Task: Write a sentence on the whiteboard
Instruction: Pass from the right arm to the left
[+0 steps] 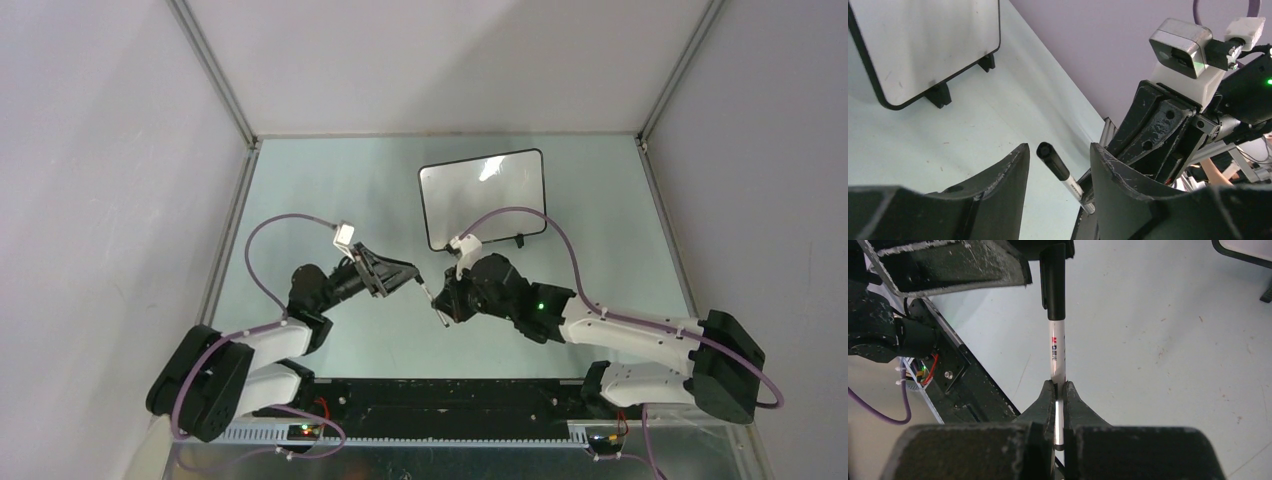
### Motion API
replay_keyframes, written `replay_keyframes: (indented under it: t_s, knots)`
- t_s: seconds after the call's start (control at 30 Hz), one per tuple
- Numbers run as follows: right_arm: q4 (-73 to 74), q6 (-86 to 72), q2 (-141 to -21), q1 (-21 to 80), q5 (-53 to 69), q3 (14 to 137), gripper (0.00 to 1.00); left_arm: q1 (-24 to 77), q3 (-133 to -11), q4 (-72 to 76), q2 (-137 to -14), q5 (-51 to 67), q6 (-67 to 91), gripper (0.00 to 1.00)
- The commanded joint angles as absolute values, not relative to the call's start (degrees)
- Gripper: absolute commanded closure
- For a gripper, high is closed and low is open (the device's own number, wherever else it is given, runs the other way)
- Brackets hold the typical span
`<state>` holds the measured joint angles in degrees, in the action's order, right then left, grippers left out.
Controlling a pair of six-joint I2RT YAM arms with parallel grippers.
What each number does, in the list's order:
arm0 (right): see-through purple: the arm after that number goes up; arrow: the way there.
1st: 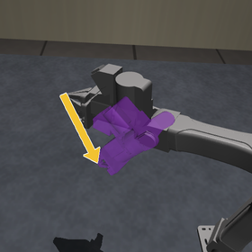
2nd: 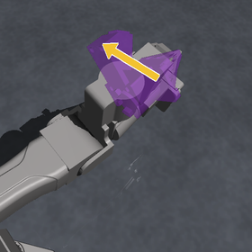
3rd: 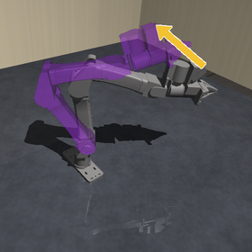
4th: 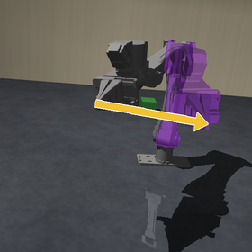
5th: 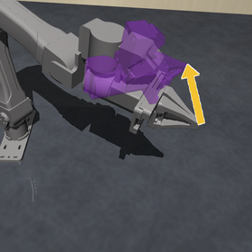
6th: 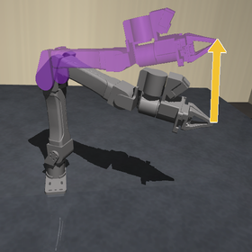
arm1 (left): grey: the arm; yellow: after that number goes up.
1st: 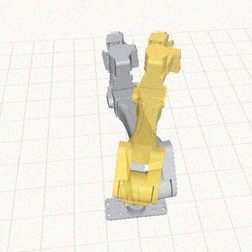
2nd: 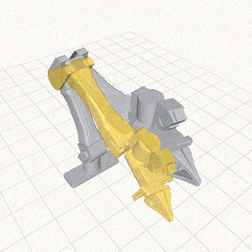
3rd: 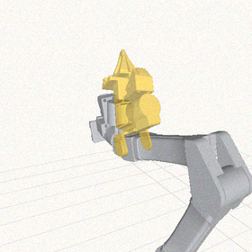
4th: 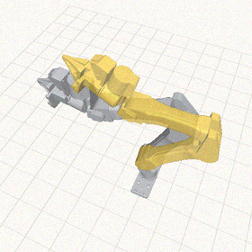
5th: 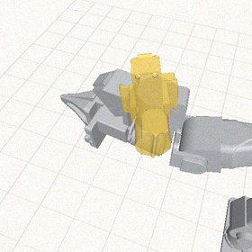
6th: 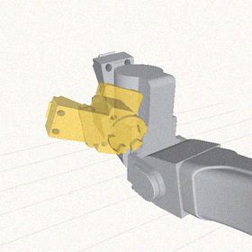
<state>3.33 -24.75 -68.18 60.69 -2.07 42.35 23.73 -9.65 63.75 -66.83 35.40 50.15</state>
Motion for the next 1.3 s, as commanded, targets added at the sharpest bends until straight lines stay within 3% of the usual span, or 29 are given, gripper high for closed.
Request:
replay_keyframes:
  t_s: [0.0,0.2,0.3,0.53,0.6,0.63,0.7,0.8,1.0,1.27]
  knots:
    - [0.59,-23.93,-69.23,60.96,-0.83,45.67,1.00,24.67,-11.93,69.37,-68.83,37.95,52.38,0.47]
    - [0.61,-23.76,-69.29,60.81,-1.17,45.88,1.00,24.87,-12.35,74.64,-72.34,40.12,55.44,0.51]
    - [0.61,-23.64,-69.38,60.48,-0.79,45.88,1.00,24.96,-12.66,78.51,-74.54,41.00,57.03,0.59]
    - [0.68,-23.63,-70.09,60.31,-0.74,46.36,1.00,25.00,-13.45,84.89,-78.29,43.19,60.55,0.99]
    - [1.28,-23.93,-69.94,60.42,-0.81,46.32,0.85,25.01,-13.26,85.43,-78.29,43.17,60.78,1.00]
    - [1.79,-24.10,-69.86,60.50,-1.06,46.32,0.64,25.03,-13.18,85.47,-78.17,43.03,60.70,1.00]
    - [1.91,-24.61,-69.27,60.75,-1.85,45.86,0.43,24.97,-13.04,85.40,-77.26,42.78,60.40,1.00]
    - [0.75,-25.95,-67.02,61.06,-2.80,44.00,0.28,24.90,-12.55,84.86,-75.90,42.60,59.82,1.00]
    - [-10.44,-30.58,-60.29,60.63,-3.61,35.38,0.20,24.87,-11.48,83.94,-72.47,37.61,62.11,1.00]
    - [-30.53,-39.08,-50.98,59.46,-4.02,26.07,0.20,27.42,-13.14,87.72,-69.25,24.74,74.61,1.00]
